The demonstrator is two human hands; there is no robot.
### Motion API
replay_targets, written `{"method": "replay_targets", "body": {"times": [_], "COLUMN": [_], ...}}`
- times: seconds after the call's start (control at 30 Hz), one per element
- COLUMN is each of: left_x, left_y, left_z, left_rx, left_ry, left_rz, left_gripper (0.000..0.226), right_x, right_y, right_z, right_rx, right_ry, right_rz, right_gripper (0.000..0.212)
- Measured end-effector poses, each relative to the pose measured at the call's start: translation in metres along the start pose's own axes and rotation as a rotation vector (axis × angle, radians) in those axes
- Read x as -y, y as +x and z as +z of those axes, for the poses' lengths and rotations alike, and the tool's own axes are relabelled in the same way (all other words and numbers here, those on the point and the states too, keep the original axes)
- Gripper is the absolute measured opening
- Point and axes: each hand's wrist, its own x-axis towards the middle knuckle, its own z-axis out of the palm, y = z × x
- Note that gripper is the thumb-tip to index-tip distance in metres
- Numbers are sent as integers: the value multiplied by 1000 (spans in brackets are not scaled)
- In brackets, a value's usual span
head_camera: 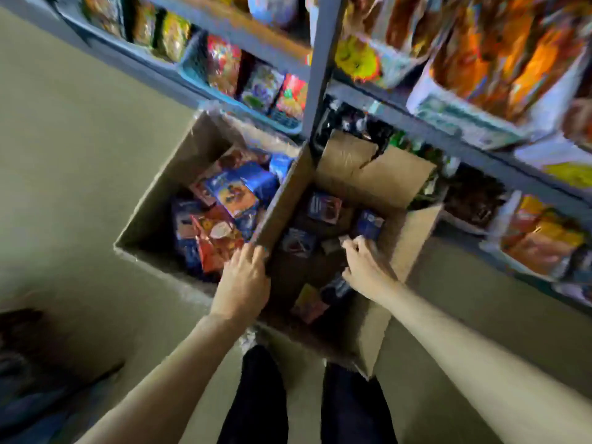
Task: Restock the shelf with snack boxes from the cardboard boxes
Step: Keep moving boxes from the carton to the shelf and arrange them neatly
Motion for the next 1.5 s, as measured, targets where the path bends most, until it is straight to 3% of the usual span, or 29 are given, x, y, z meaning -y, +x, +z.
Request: {"method": "replay_targets", "body": {"times": [0.07, 0.27, 0.43, 0.53, 0.63, 0.73, 0.8, 0.9, 1.0, 1.13, 1.37, 1.5], "left_x": [-2, -7, 10, 17, 1, -31, -55, -95, -137, -193, -259, -274], "left_y": [11, 75, 111, 112, 102, 92, 89, 82, 62, 11, -75, -93], "left_z": [51, 165, 206, 206, 177, 111, 43, -89, -223, -369, -555, -621], "left_rx": [135, 432, 496, 516, 592, 581, 541, 430, 393, 180, -356, -678], "left_ry": [-38, -46, -76, -47, 22, 100, 189, 357, 295, 438, 348, 242], "left_rz": [13, -88, -154, -171, -25, 167, 203, 297, 386, 521, 781, 904], "left_gripper": [44, 54, 51, 53, 68, 84, 89, 73, 73, 81, 86, 80], "right_x": [-13, -34, -31, -31, -29, -23, -14, -3, 5, 20, 32, 15], "right_y": [25, 119, 158, 155, 139, 108, 73, 8, -76, -201, -387, -467], "right_z": [56, 183, 236, 228, 163, 55, -25, -155, -286, -418, -562, -624], "right_rx": [138, 441, 484, 475, 566, 540, 512, 501, 446, 122, -471, -646], "right_ry": [-204, -737, -855, -743, -538, -348, -320, -386, -388, -396, -232, 20], "right_rz": [8, -285, -409, -384, -291, -263, -260, -209, -141, -67, -94, -68], "right_gripper": [55, 54, 49, 51, 78, 65, 55, 53, 62, 96, 67, 42]}}
